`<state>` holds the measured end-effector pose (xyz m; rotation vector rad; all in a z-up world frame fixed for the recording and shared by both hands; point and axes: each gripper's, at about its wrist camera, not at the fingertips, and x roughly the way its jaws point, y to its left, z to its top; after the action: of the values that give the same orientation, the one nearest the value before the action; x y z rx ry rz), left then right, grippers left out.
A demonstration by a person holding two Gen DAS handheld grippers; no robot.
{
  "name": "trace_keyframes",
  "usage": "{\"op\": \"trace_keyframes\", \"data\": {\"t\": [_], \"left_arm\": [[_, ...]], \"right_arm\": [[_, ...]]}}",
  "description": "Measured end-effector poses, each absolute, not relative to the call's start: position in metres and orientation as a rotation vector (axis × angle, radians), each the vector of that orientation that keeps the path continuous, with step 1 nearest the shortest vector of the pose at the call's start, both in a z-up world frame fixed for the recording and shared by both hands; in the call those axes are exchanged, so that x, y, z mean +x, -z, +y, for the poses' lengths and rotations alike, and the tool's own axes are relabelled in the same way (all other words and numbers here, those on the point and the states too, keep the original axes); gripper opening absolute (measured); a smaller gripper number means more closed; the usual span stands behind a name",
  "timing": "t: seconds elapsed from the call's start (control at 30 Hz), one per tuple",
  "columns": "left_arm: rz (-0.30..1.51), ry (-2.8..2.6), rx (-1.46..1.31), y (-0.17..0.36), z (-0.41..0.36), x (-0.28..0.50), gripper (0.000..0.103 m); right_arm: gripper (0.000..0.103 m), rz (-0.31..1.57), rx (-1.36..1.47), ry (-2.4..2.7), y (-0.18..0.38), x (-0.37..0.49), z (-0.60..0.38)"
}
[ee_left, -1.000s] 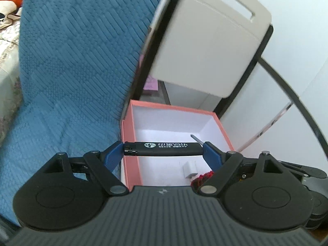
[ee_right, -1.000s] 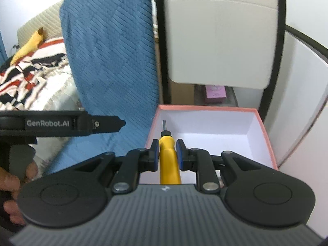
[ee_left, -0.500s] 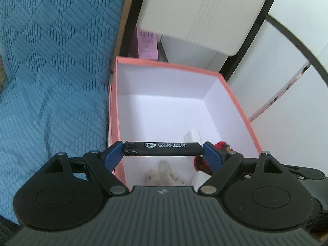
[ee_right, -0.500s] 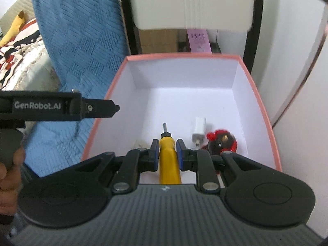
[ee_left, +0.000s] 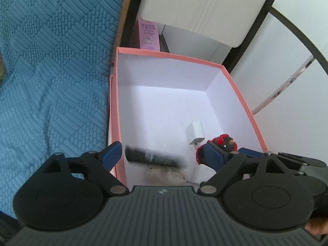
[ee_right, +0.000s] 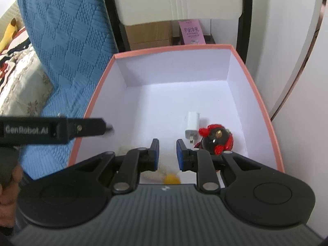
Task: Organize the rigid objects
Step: 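Lower both items into the box and open both tools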
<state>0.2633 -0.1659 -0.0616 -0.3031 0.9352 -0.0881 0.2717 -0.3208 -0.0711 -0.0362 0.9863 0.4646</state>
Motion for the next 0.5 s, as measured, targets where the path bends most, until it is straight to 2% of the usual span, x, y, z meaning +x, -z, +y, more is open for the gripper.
{"op": "trace_keyframes", "data": {"t": [0.23,0.5], "left_arm": [[0.905,0.094,-0.306,0.041,-0.164,0.252,0.098],[0.83,0.126,-0.299,0.0,-0.158,0.231,0.101]], "right_arm": [[0.037,0.936,-0.004,-0.432,0.042,0.266,-0.329],[0.037,0.858,0.024,-0.415,-0.003,0.243,-0.329]]}}
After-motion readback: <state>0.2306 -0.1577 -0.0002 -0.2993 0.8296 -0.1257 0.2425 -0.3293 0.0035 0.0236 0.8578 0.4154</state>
